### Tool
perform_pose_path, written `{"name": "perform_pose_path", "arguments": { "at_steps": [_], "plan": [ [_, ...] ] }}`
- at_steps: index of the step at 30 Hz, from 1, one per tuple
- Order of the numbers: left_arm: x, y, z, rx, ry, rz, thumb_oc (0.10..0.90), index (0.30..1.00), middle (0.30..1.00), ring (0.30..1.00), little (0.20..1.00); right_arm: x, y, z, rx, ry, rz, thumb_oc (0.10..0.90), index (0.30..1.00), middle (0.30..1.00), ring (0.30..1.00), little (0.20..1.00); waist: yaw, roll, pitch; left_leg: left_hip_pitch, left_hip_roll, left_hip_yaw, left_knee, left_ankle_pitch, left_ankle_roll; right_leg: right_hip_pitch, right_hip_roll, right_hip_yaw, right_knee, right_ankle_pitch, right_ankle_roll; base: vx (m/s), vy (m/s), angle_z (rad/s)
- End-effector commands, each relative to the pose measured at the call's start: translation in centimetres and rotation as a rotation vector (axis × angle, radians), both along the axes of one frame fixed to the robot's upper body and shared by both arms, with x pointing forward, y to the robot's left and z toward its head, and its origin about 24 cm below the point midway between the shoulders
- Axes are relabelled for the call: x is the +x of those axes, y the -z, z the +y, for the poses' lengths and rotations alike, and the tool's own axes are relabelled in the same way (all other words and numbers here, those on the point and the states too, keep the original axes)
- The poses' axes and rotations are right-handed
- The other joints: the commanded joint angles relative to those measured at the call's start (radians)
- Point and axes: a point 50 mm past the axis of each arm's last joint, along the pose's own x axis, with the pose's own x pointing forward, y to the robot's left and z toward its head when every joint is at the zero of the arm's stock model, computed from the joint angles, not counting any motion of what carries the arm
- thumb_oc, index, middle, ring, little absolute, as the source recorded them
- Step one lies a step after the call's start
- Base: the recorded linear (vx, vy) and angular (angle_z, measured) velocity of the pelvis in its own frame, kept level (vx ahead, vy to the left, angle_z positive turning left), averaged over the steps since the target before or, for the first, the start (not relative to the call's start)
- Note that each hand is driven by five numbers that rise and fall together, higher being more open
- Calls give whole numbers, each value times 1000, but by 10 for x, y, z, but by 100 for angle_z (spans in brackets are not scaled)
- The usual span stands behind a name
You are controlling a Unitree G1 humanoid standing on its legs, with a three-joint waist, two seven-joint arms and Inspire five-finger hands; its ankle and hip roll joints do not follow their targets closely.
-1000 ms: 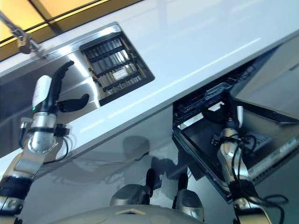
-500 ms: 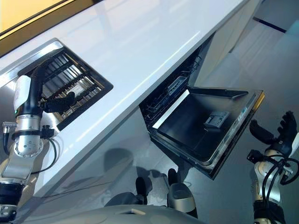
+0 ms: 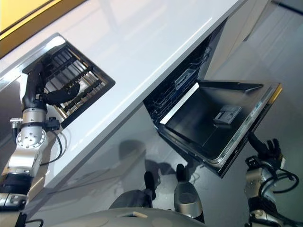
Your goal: Pick up plates and place into dishwasher.
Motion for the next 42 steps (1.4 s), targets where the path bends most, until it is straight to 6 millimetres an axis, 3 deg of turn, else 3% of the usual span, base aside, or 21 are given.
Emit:
{"name": "perform_pose_path", "arguments": {
  "at_steps": [1,7,12,14,16,20,21,24,27,30,33,37,38,42],
  "plan": [
    [-3,-74,-3,-93,139,-408,800,900,900,900,900,35,-56,-18,-46,-102,-273,800,900,900,900,900,33,26,69,-127,-69,-18,242,-171,18,-133,7,-61,383,-269,-34,-67,-34,12],
    [-7,-88,-1,-202,176,-503,800,900,900,900,900,50,-53,-16,32,-214,-264,800,900,900,900,900,62,59,111,-207,-95,-59,305,-162,11,-224,-12,-74,502,-310,-61,-18,4,11],
    [-7,-97,-5,-203,181,-538,800,900,900,900,900,79,-74,7,70,-399,-369,800,900,900,900,900,85,66,132,-256,-111,-86,329,-149,14,-283,-27,-75,559,-317,-69,-29,11,7],
    [-8,-97,-4,-196,188,-530,800,900,900,900,900,92,-88,30,111,-574,-515,800,900,900,900,900,89,63,138,-258,-112,-93,326,-144,16,-285,-27,-77,560,-316,-70,-14,16,-5],
    [-10,-94,-3,-171,185,-523,800,900,900,900,900,101,-105,66,134,-824,-687,800,900,900,900,900,94,54,143,-254,-110,-96,313,-137,20,-281,-26,-79,546,-308,-65,-19,9,-10],
    [-11,-88,2,-154,178,-511,800,900,900,900,900,102,-161,153,124,-1305,-1002,800,900,900,900,900,93,18,139,-234,-95,-94,267,-119,22,-254,-12,-64,462,-265,-41,-5,10,-18],
    [-11,-87,2,-151,176,-509,800,900,900,900,900,101,-164,157,121,-1322,-1019,800,900,900,900,900,92,15,138,-230,-94,-94,263,-118,22,-250,-11,-63,456,-263,-40,15,19,-32],
    [-8,-79,0,-147,175,-494,800,900,900,900,900,88,-204,206,85,-1520,-1208,800,900,900,900,900,93,-3,128,-211,-88,-90,241,-116,22,-223,-3,-55,404,-241,-29,22,50,-39],
    [-4,-73,-4,-168,181,-478,800,900,900,900,900,75,-230,239,33,-1586,-1293,800,900,900,900,900,94,-12,107,-191,-88,-91,220,-112,24,-195,4,-48,352,-218,-25,35,85,-50],
    [-2,-66,-7,-184,191,-455,800,900,900,900,900,74,-237,248,3,-1532,-1285,800,900,900,900,900,98,-19,79,-158,-89,-92,198,-115,25,-155,7,-48,305,-205,-23,90,89,-47],
    [-3,-59,-8,-192,197,-430,800,900,900,900,900,80,-230,241,4,-1403,-1218,800,900,900,900,900,101,-29,52,-121,-90,-88,174,-117,28,-112,8,-51,265,-194,-19,99,76,-12],
    [-7,-45,-8,-204,193,-385,800,900,900,900,900,88,-198,216,43,-1218,-1081,800,900,900,900,900,103,-44,16,-69,-89,-83,136,-117,32,-56,9,-58,213,-180,-9,103,65,29],
    [-11,-39,-8,-204,187,-370,800,900,900,900,900,89,-180,204,52,-1163,-1014,800,900,900,900,900,103,-50,3,-50,-90,-80,120,-117,35,-37,10,-61,195,-176,-4,96,65,36],
    [-19,-26,-8,-200,170,-338,800,900,900,900,900,83,-144,179,77,-1054,-904,800,900,900,900,900,101,-59,-22,-9,-89,-72,86,-117,39,4,13,-64,160,-169,7,68,56,71]
  ]
}}
